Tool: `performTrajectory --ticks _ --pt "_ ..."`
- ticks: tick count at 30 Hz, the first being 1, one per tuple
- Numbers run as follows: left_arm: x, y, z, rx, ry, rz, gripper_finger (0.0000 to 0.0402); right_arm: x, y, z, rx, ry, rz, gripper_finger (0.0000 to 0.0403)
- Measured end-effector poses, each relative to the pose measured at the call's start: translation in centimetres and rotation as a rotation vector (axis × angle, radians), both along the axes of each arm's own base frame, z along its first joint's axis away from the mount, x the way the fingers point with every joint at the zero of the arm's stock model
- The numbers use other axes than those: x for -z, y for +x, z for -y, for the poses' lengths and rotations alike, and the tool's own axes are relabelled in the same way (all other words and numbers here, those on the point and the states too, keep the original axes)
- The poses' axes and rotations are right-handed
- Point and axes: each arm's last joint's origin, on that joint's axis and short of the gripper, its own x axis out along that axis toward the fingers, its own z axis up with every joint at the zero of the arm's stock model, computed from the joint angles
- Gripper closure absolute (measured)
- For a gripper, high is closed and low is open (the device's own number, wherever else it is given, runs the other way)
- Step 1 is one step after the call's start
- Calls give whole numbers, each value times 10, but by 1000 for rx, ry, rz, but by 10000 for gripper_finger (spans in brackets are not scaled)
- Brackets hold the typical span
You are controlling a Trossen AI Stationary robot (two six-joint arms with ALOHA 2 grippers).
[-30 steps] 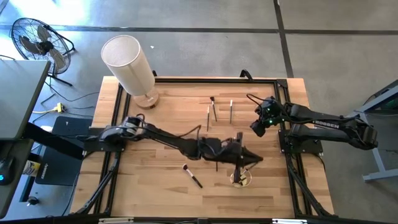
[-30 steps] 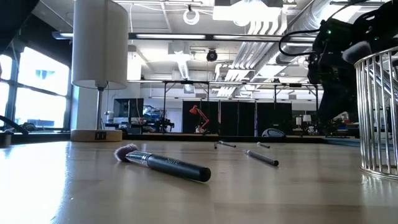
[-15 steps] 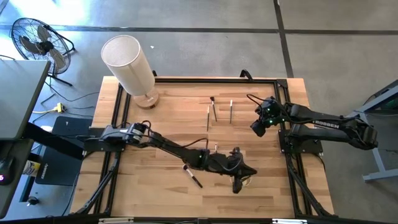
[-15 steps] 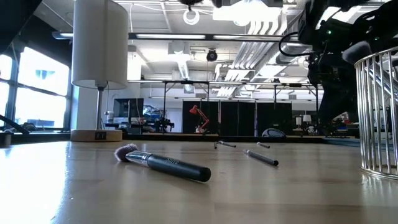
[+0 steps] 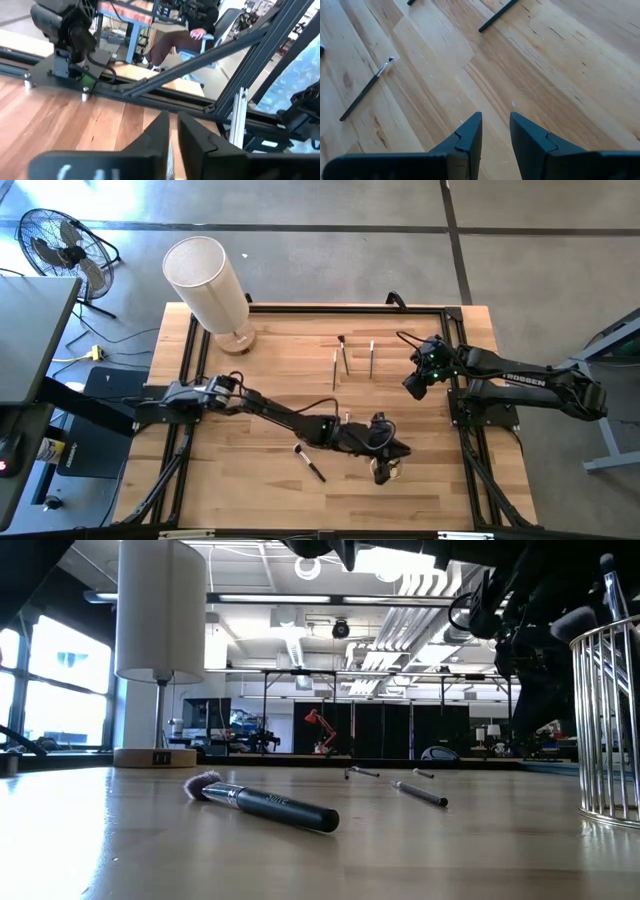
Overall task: Pick & Place Makeup Brushes
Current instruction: Put the eyeshadow brush into the makeup holder
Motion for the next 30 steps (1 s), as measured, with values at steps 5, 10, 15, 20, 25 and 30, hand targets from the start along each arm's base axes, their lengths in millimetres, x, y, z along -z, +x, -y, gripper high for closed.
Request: performTrajectory --ticks 5,10,15,20,25,30 --pt "-4 1 -6 34 -1 0 298 0 0 0 0 0 0 309" --pt "-21 -5 -25 35 98 -83 261 -1 1 1 1 -7 10 309" --pt "-81 -34 -70 -106 167 -229 271 -2 3 3 20 -44 25 309" --pt "-103 -66 -120 -210 256 -444 314 -8 8 6 66 -70 104 309" --pt "-109 -102 -152 -215 320 -629 389 -17 16 11 121 -104 229 309" --pt "-83 -140 -157 -222 314 -683 394 -29 23 16 138 -178 357 309"
